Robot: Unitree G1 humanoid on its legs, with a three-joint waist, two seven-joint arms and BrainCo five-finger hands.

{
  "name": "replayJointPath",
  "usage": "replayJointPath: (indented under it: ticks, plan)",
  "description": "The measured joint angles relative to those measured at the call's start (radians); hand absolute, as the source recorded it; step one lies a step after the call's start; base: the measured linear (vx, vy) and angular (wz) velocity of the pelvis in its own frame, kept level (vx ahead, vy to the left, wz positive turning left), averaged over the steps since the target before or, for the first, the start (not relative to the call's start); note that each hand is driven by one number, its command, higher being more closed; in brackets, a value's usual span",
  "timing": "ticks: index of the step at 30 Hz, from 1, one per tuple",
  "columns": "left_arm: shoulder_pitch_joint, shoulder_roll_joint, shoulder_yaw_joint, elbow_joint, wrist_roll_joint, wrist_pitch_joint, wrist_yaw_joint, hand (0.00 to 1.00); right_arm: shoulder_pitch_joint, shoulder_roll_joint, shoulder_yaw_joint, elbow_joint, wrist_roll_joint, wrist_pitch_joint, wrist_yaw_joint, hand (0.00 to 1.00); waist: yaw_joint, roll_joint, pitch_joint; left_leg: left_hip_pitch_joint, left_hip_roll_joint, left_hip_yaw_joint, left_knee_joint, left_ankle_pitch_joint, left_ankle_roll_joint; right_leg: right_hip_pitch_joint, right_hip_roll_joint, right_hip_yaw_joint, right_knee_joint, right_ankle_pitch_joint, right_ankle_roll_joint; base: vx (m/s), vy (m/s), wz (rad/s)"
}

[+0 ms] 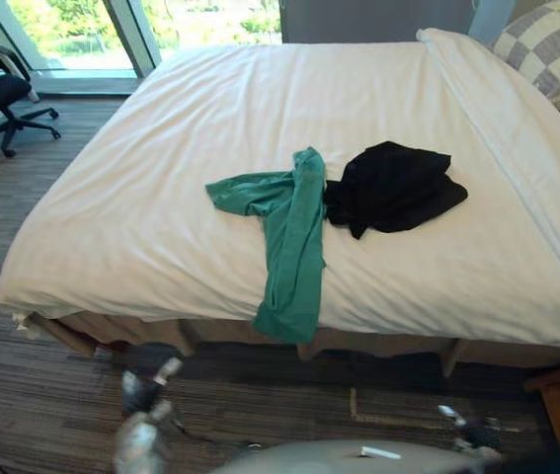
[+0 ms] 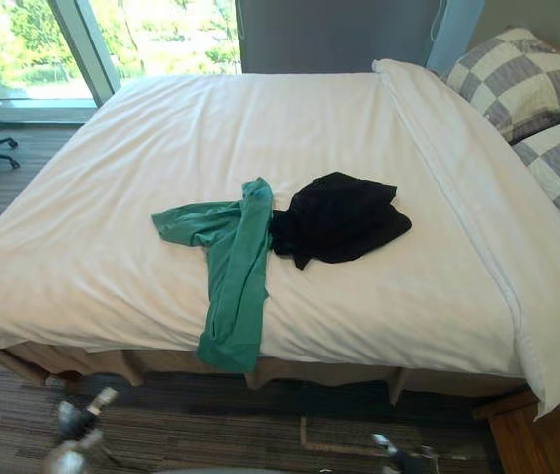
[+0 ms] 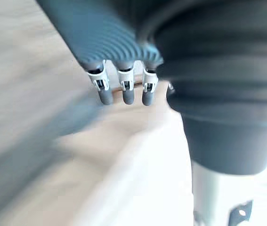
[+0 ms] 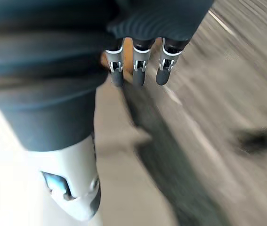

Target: Tidy the bed and pick cloth on bed and put in laundry

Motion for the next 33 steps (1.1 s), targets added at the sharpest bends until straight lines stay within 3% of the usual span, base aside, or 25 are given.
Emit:
replayJointPath:
  ticks: [3, 6, 8, 10, 12, 16, 20, 23, 26, 33]
  plan:
    - [0.001, 0.123, 0.087, -0.209, 0.068, -0.003, -0.009, 0.0, 0.044, -0.089, -0.083, -0.273, -0.051, 0.003, 0.047, 0.0, -0.004, -0.002, -0.019, -0.004, -0.004, 0.005, 0.0, 0.0, -0.001, -0.003, -0.002, 0.006, -0.01, 0.009, -0.002, -0.02, 0.011, -0.04]
    - [-0.006, 0.251, 0.161, -0.349, 0.151, -0.017, -0.053, 0.0, 0.039, -0.198, -0.164, -0.508, -0.076, 0.024, 0.162, 0.0, -0.025, -0.017, -0.048, -0.017, -0.003, 0.004, 0.005, 0.01, -0.001, -0.016, 0.001, 0.015, -0.009, 0.014, 0.004, 0.04, -0.01, 0.02]
    - [-0.026, 0.291, 0.155, -0.375, 0.192, -0.018, -0.084, 0.0, 0.021, -0.236, -0.174, -0.566, -0.076, 0.041, 0.204, 0.0, -0.026, -0.024, -0.055, -0.017, -0.003, 0.006, 0.006, 0.011, -0.002, -0.021, 0.002, 0.029, -0.008, 0.013, 0.004, 0.06, -0.007, -0.06]
    - [-0.059, 0.296, 0.116, -0.397, 0.256, -0.037, -0.112, 0.0, -0.023, -0.251, -0.161, -0.628, -0.076, 0.064, 0.24, 0.0, -0.027, -0.026, -0.061, -0.02, -0.004, 0.01, 0.006, 0.011, -0.001, -0.04, 0.003, 0.04, -0.003, 0.013, 0.004, 0.05, -0.003, -0.18]
    - [-0.083, 0.297, 0.012, -0.417, 0.379, -0.057, -0.122, 0.0, -0.1, -0.263, -0.103, -0.673, -0.073, 0.111, 0.274, 0.0, -0.033, -0.026, -0.061, -0.018, -0.004, 0.032, 0.006, 0.011, -0.001, -0.067, 0.005, 0.075, 0.014, 0.012, 0.001, 0.04, 0.003, -0.31]
    - [-0.194, 0.298, -0.078, -0.404, 0.39, -0.039, -0.152, 0.0, -0.176, -0.296, 0.018, -0.679, -0.076, 0.143, 0.325, 0.0, -0.045, -0.027, -0.044, 0.018, -0.003, 0.076, 0.021, 0.008, 0.003, -0.074, 0.006, 0.133, 0.04, 0.011, -0.001, 0.02, 0.006, -0.39]
    - [-0.351, 0.296, -0.239, -0.307, 0.472, 0.008, -0.104, 0.0, -0.239, -0.29, 0.218, -0.747, -0.12, 0.143, 0.34, 0.0, -0.058, -0.01, 0.012, -0.027, 0.002, 0.114, 0.069, -0.03, 0.008, -0.17, 0.003, 0.198, 0.114, -0.01, -0.007, -0.08, 0.014, -0.37]
    - [-0.55, 0.296, -0.34, -0.185, 0.531, 0.049, -0.011, 0.0, -0.364, -0.288, 0.312, -0.735, -0.136, 0.152, 0.286, 0.0, -0.08, -0.031, 0.09, -0.154, 0.006, 0.114, 0.112, -0.019, 0.021, -0.323, -0.001, 0.233, 0.174, -0.004, -0.011, -0.16, -0.012, -0.12]
    - [-0.728, 0.296, -0.392, -0.066, 0.584, 0.122, 0.079, 0.0, -0.479, -0.292, 0.32, -0.732, -0.135, 0.156, 0.225, 0.0, -0.09, -0.036, 0.172, -0.215, 0.013, 0.118, 0.111, 0.011, 0.028, -0.401, 0.01, 0.25, 0.198, 0.016, -0.02, -0.12, -0.044, -0.04]
    - [-1.094, 0.314, -0.492, -0.029, 0.585, 0.277, 0.196, 0.0, -0.551, -0.368, 0.315, -0.763, -0.074, 0.152, 0.179, 0.0, -0.106, -0.047, 0.256, -0.303, 0.039, 0.114, 0.111, 0.038, 0.028, -0.497, 0.03, 0.25, 0.239, 0.014, -0.03, 0.0, -0.022, 0.06]
